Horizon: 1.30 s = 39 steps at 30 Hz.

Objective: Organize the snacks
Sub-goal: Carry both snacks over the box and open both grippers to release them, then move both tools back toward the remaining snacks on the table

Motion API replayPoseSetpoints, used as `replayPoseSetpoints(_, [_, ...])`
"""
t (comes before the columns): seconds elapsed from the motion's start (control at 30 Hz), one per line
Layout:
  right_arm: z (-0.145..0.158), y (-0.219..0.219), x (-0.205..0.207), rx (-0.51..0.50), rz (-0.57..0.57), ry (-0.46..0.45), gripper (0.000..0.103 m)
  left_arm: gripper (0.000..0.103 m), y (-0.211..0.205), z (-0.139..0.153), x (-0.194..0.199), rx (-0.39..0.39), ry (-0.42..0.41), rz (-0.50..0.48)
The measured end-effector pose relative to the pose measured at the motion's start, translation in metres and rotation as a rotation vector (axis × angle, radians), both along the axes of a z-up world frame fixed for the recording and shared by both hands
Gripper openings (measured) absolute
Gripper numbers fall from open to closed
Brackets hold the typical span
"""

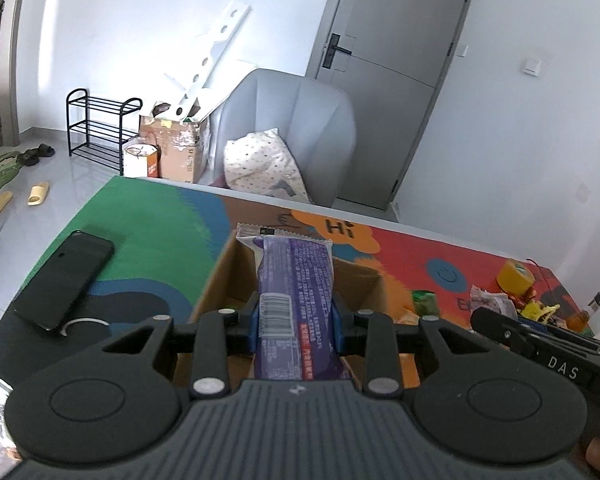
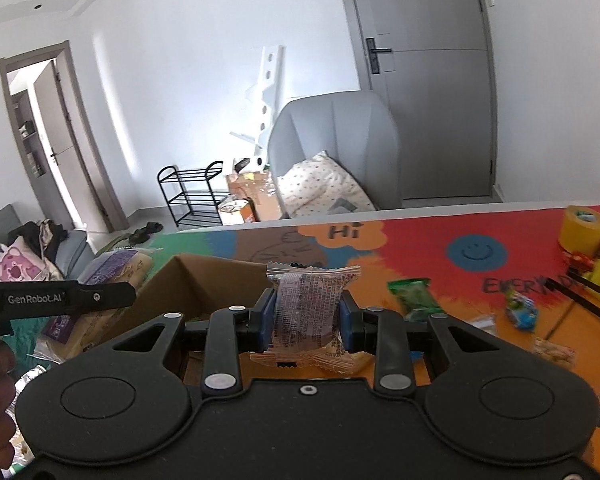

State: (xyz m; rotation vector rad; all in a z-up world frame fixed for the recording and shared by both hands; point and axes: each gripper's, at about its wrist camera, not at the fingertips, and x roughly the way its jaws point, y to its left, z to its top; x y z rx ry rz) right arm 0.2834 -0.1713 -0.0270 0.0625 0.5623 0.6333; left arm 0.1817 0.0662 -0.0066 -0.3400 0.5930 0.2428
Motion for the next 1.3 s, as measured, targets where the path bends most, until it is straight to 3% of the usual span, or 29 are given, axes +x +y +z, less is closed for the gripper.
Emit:
replayPoseSetpoints(0.33, [0.002, 0.037, 0.003, -0.018, 0.047, 0.000, 0.030, 0.033, 0.024, -0.018, 0.006, -0.044, 0.035, 0.010])
replayPoseSetpoints(0.57, [0.002, 0.055, 0.006, -0.006, 0.084, 0.006, 0.030, 0.038, 0.032, -0.014, 0.005, -0.039, 0.009, 0.024])
replayPoseSetpoints(0.67, [0.004, 0.061, 0.009, 0.030, 0.107, 0.010, 0.032, 0.045, 0.033, -0.014, 0.003, -0.035, 0.010, 0.038])
replayPoseSetpoints(0.73, [0.006, 0.062, 0.009, 0.056, 0.128, 0.007, 0.042, 0.050, 0.034, -0.015, 0.002, -0.033, 0.016, 0.046])
replayPoseSetpoints(0.8, [0.008, 0.062, 0.008, 0.055, 0.120, -0.006, 0.054, 0.060, 0.034, -0.016, 0.001, -0.028, 0.018, 0.062])
replayPoseSetpoints(1.0, [0.006, 0.041, 0.009, 0.066, 0.072, 0.017, 0.065, 0.087, 0.032, -0.014, 0.000, 0.004, 0.011, 0.099])
replayPoseSetpoints(1.3, [-0.001, 0.010, 0.009, 0.068, 0.001, 0.036, 0.075, 0.095, 0.019, -0.017, 0.001, 0.003, 0.044, 0.063])
